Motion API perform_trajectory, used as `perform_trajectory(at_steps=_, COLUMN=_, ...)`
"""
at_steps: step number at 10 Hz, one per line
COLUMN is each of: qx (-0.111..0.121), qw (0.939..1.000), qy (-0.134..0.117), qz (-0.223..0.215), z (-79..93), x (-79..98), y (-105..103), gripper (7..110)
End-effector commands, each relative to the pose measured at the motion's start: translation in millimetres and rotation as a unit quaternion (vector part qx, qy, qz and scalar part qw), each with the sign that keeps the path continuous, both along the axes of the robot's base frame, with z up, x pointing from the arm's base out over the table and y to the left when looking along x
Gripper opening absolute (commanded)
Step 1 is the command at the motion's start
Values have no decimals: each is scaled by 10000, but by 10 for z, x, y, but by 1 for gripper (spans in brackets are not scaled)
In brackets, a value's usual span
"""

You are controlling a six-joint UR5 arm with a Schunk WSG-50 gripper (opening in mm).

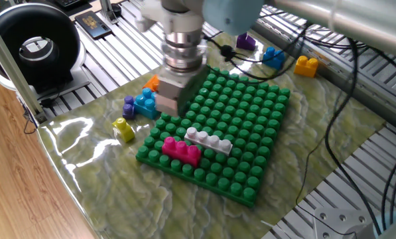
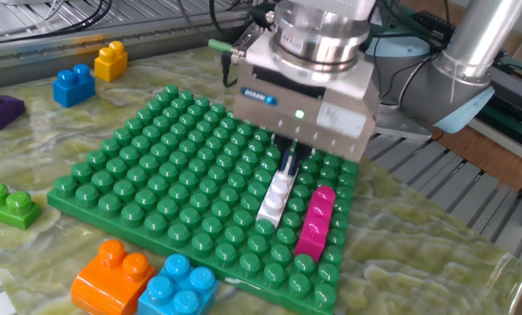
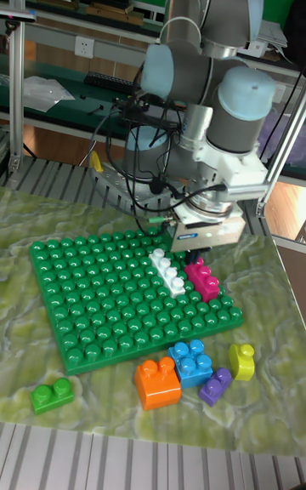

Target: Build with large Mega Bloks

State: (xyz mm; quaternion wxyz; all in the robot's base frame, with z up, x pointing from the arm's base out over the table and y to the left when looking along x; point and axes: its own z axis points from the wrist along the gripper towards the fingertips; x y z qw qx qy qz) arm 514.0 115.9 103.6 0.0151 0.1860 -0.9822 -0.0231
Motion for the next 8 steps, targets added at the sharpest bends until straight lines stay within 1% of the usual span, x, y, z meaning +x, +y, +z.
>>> perform_trajectory(at_steps=1, qx=99, qw=9993, qy=-263, qz=-259, z=-141, x=443, y=195, gripper=7)
perform_trajectory(at_steps=2, qx=-30, qw=9990, qy=-319, qz=-303, z=-192, x=561, y=192, gripper=7)
perform_trajectory(at_steps=4, qx=-37, qw=9987, qy=-316, qz=-394, z=-198, x=706, y=322, gripper=7)
perform_trajectory(at_steps=5, qx=-38, qw=9986, qy=-300, qz=-425, z=-185, x=729, y=369, gripper=7)
perform_trajectory(at_steps=6, qx=-48, qw=9986, qy=-246, qz=-461, z=-186, x=703, y=365, gripper=7)
perform_trajectory(at_steps=7, qx=-93, qw=9984, qy=-131, qz=-534, z=-186, x=645, y=346, gripper=7)
perform_trajectory(at_steps=8, qx=-165, qw=9975, qy=-132, qz=-671, z=-187, x=646, y=312, gripper=7)
